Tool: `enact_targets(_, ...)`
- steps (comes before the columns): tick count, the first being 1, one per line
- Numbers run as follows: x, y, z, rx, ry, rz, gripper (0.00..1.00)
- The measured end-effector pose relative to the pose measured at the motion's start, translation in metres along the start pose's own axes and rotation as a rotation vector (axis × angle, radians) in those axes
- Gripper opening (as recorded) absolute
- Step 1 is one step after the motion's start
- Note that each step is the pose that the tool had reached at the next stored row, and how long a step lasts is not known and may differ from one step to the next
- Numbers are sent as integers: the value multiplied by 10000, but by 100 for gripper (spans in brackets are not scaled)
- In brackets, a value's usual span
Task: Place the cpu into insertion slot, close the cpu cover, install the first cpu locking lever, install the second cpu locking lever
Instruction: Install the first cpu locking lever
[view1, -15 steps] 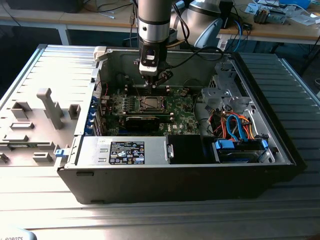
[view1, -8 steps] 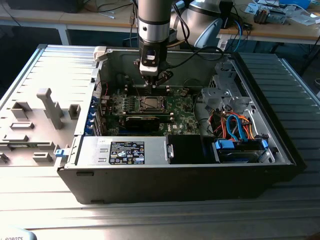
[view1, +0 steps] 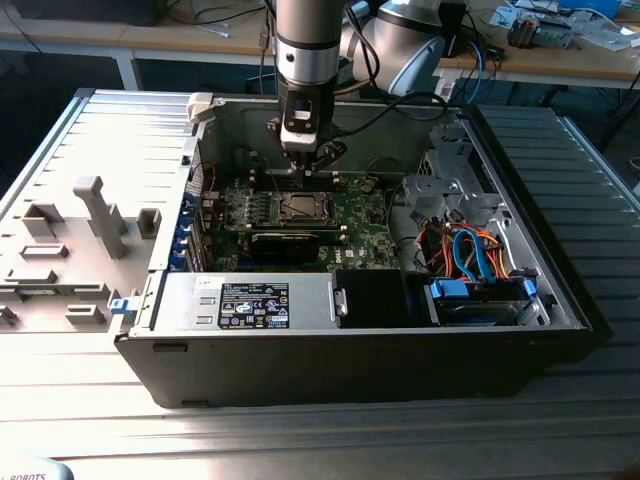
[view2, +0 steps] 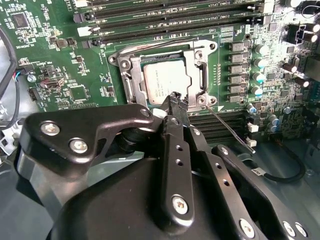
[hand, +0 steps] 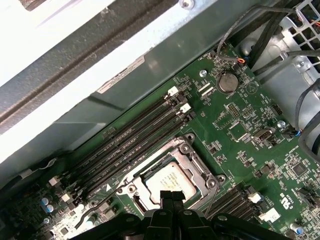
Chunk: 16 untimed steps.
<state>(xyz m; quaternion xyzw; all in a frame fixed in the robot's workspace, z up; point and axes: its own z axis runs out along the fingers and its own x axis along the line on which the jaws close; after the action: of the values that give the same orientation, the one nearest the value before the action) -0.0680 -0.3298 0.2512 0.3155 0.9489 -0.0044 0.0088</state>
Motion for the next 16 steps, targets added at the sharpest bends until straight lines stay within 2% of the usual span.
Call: enact_targets(16,0,0,0,-5,-1,-277,11)
